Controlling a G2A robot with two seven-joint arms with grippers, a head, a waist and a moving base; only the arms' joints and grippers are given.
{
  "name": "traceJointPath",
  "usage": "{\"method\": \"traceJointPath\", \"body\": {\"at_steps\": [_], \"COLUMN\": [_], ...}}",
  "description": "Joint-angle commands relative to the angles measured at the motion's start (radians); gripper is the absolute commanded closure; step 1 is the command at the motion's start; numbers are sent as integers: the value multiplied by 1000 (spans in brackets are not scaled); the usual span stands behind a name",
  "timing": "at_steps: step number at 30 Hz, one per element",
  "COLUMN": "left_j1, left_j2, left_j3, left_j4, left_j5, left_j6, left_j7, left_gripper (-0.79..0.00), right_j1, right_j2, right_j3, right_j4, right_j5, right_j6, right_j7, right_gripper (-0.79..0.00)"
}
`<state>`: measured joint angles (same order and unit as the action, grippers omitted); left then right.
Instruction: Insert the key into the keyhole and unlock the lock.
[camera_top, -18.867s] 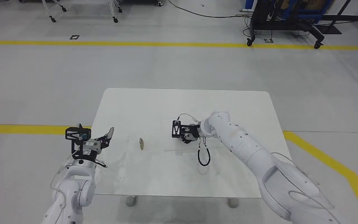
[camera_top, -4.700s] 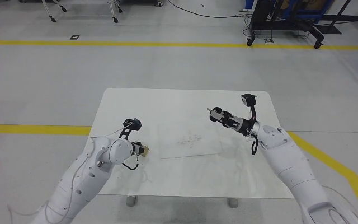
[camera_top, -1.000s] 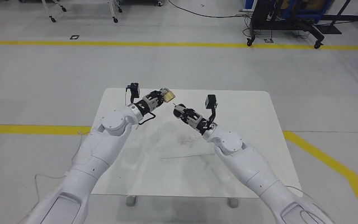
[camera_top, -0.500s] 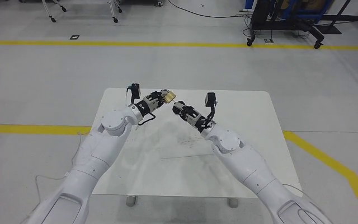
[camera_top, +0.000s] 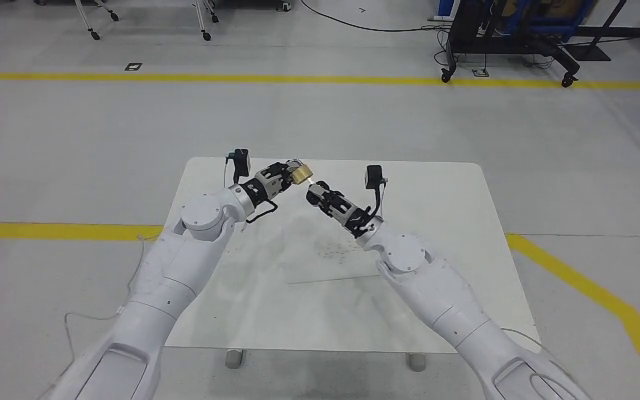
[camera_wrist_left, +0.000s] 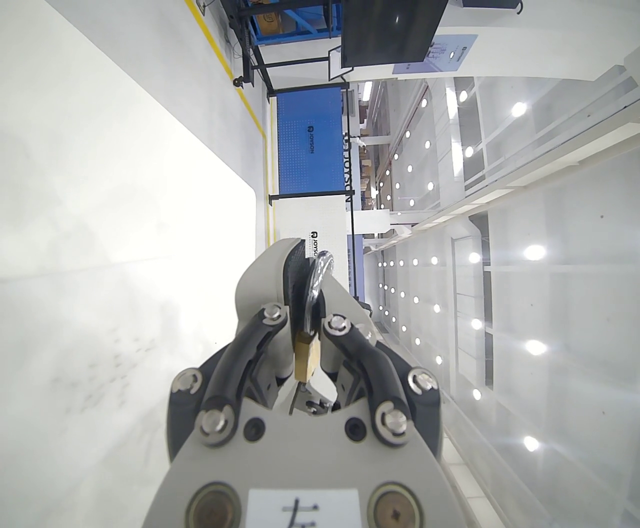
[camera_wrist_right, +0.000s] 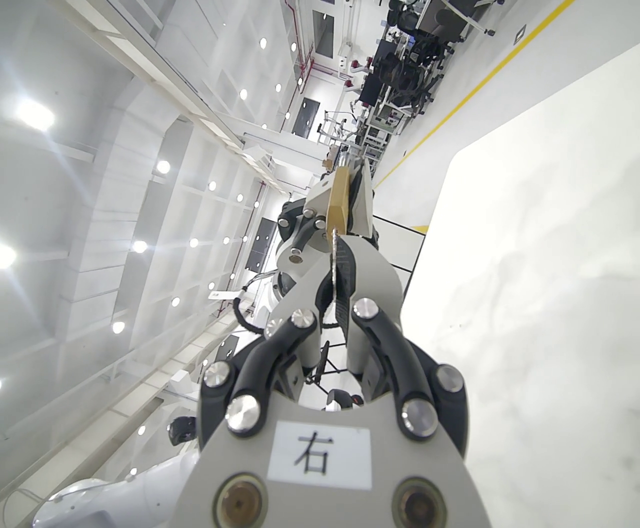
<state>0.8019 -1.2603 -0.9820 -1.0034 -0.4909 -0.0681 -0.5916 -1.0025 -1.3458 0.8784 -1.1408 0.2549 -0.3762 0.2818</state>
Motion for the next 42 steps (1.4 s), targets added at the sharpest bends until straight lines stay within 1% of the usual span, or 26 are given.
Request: {"method": "traceJointPath", "body": {"at_steps": [1,20,31,42], "left_j1": [0,1,-5,-6], "left_j2": [-1,-11,-18,-25], "left_j3": [-2,-21,-34,-37], "left_j4": [1,7,22,27], "left_j5": [8,40,34,46], "left_j6": [0,14,30,33], "left_j7": [0,-21,-36,-55], "left_gripper": [0,0,0,0], "right_j1": [1,-3,-12,-5], "right_j2": [-2,-13,-18,-28], "right_j3": [0,34,45,62], "right_j4": [-1,0,-7,-1], "right_j5": [-15,-59,-93,-86], "right_j6": [5,33,29,48], "right_j7": [6,31,45,41], "right_gripper": [0,0,0,0]}}
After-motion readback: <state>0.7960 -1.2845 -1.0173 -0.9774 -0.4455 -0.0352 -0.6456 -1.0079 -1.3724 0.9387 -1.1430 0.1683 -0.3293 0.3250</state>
